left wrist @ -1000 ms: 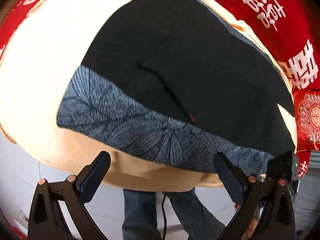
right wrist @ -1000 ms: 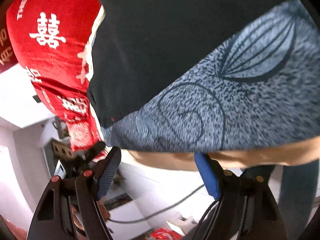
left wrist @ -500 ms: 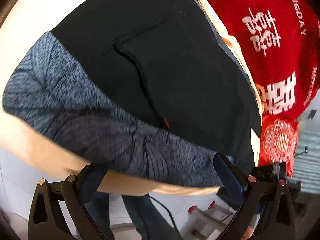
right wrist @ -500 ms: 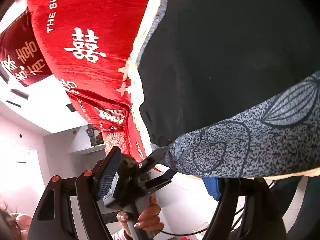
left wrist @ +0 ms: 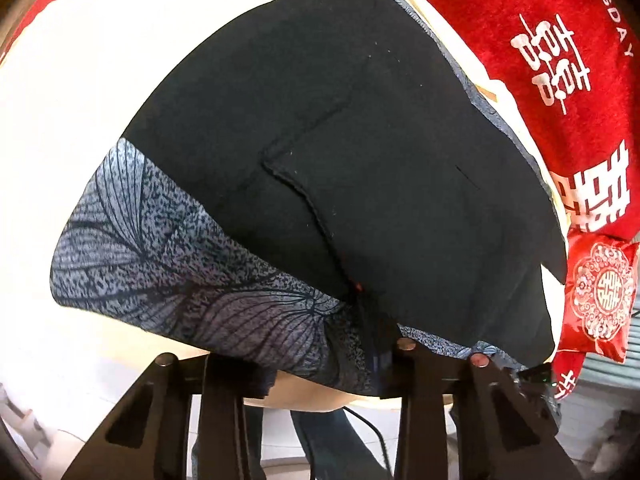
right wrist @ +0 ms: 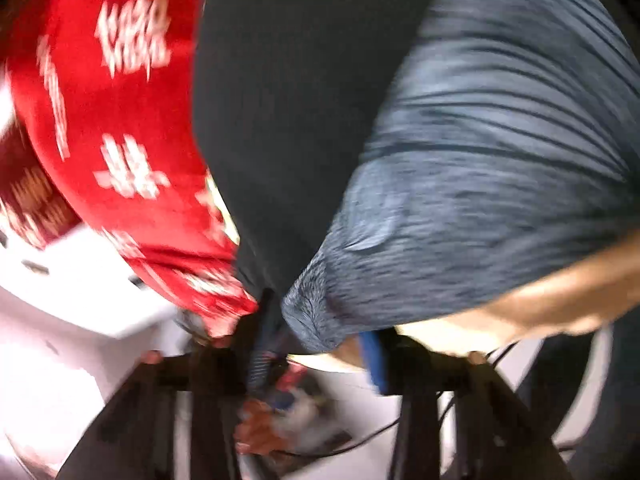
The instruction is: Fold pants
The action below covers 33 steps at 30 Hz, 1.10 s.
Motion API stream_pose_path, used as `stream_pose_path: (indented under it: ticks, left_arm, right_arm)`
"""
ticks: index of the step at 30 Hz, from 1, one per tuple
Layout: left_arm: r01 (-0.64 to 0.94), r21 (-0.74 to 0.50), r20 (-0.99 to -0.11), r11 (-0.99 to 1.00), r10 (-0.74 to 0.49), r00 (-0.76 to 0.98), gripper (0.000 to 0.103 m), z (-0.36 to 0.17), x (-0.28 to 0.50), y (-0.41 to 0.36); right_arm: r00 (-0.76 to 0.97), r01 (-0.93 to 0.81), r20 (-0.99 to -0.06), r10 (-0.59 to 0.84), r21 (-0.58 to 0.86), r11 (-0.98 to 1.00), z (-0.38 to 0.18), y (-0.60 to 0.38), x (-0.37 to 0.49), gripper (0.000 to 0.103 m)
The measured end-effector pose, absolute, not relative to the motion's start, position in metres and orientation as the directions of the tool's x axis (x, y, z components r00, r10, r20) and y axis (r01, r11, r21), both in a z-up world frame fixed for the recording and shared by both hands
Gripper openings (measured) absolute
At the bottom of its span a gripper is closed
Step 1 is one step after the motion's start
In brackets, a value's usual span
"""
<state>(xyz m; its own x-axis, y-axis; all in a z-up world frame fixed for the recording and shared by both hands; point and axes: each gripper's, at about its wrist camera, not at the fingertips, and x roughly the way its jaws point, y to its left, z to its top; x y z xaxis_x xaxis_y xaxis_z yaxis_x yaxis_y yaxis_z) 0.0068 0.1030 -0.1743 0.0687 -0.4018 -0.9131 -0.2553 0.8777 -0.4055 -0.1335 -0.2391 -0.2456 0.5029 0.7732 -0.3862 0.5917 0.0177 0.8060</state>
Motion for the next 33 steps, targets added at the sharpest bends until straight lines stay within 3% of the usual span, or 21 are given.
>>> stream_pose_path:
  ticks: [1,2,10,18,25,30,32,33]
  left_arm:
    - [-0.248,-0.396,-0.917,0.884,-0.392,0.066,0.023,-0.173,0.008,0.102]
    - [-0.239,-0.387,-0.921,0.891,-0.384,0.061,0.022,-0.17,0.009,0.102]
    - [-0.157,-0.403,-0.913,0.901,-0.386,0.128,0.022,-0.103,0.044,0.086]
    - [-0.114,-0.394,-0.904,0.912,-0.363,0.226,0.022,-0.069,0.141,0.053]
    - [-0.127,-0.304,-0.932,0.944,-0.268,0.243,0.022,-0.116,0.238,0.026]
    - [-0.15,-0.207,-0.964,0.967,-0.176,0.2,0.025,-0.165,0.268,0.013]
    - [-0.168,-0.217,-0.964,0.961,-0.184,0.192,0.025,-0.163,0.269,0.017]
    - [-0.172,-0.234,-0.961,0.957,-0.201,0.19,0.027,-0.159,0.268,0.02]
  right_arm:
    - [0.523,0.61,-0.379,0.764,0.792,-0.024,-0.247,-0.241,-0.138,0.011]
    - [0.529,0.616,-0.389,0.754,0.787,-0.027,-0.243,-0.243,-0.14,0.01]
    - [0.393,0.452,-0.522,0.757,0.827,0.335,-0.137,-0.258,-0.072,0.01]
    - [0.261,0.33,-0.565,0.783,0.814,0.477,-0.108,-0.286,0.065,0.011]
    - [0.117,0.331,-0.635,0.764,0.75,0.573,-0.168,-0.3,0.195,0.013]
    - [0.04,0.384,-0.657,0.753,0.706,0.595,-0.232,-0.297,0.234,0.013]
    - [0.051,0.377,-0.646,0.762,0.719,0.584,-0.237,-0.298,0.24,0.017]
    - [0.049,0.367,-0.642,0.765,0.724,0.584,-0.236,-0.298,0.24,0.029]
